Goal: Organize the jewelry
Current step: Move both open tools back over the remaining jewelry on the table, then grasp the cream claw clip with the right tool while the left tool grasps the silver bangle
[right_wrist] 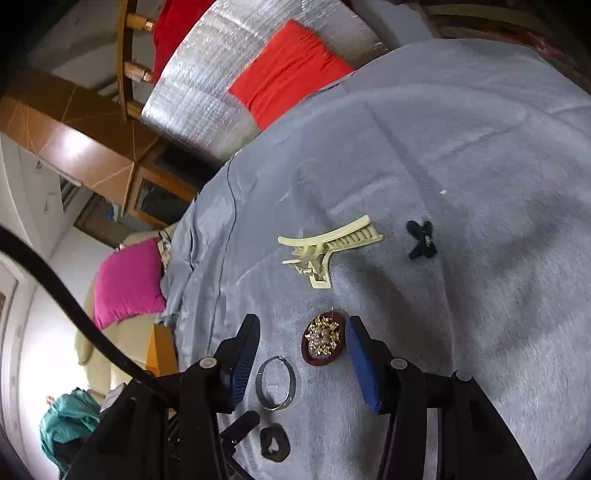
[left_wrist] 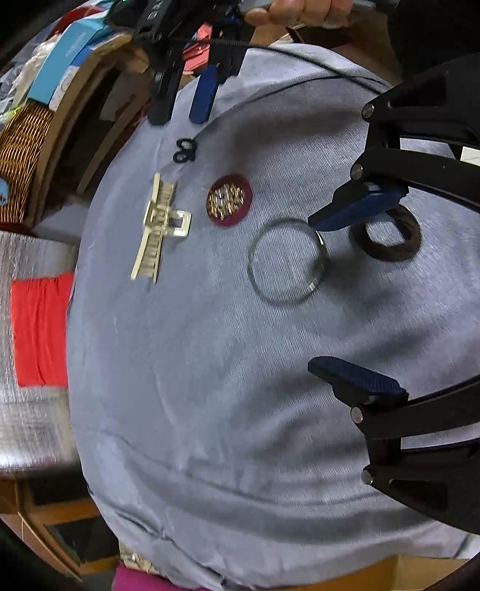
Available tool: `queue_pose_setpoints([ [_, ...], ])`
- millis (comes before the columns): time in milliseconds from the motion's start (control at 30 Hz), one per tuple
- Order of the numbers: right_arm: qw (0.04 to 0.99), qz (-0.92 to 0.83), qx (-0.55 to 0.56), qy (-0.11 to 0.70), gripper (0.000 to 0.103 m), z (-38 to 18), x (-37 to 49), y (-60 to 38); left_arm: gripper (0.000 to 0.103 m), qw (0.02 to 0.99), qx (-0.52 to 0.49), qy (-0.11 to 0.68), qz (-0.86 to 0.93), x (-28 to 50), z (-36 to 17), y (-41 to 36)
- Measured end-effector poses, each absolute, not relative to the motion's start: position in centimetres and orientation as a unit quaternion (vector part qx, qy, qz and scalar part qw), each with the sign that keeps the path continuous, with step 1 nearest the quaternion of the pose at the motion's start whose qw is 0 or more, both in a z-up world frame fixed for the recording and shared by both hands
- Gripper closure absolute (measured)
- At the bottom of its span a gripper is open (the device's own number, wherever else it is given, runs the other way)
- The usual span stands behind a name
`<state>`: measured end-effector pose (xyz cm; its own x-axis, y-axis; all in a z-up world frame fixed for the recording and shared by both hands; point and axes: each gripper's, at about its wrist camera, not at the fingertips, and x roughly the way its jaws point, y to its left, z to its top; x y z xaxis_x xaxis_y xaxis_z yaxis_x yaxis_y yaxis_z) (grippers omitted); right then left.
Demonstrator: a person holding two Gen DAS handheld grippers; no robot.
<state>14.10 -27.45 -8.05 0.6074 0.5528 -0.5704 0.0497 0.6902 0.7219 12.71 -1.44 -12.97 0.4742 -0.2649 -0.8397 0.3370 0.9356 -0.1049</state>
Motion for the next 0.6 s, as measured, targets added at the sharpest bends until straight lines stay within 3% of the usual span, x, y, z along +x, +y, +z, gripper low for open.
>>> queue_pose_setpoints([
  [600,0.837,0.115,0.302,0.442,0.050,-10.8,21.2,-23.7,0.032,0.834,0.026,0.506,-0.218,15.8,-14.4,-2.3],
])
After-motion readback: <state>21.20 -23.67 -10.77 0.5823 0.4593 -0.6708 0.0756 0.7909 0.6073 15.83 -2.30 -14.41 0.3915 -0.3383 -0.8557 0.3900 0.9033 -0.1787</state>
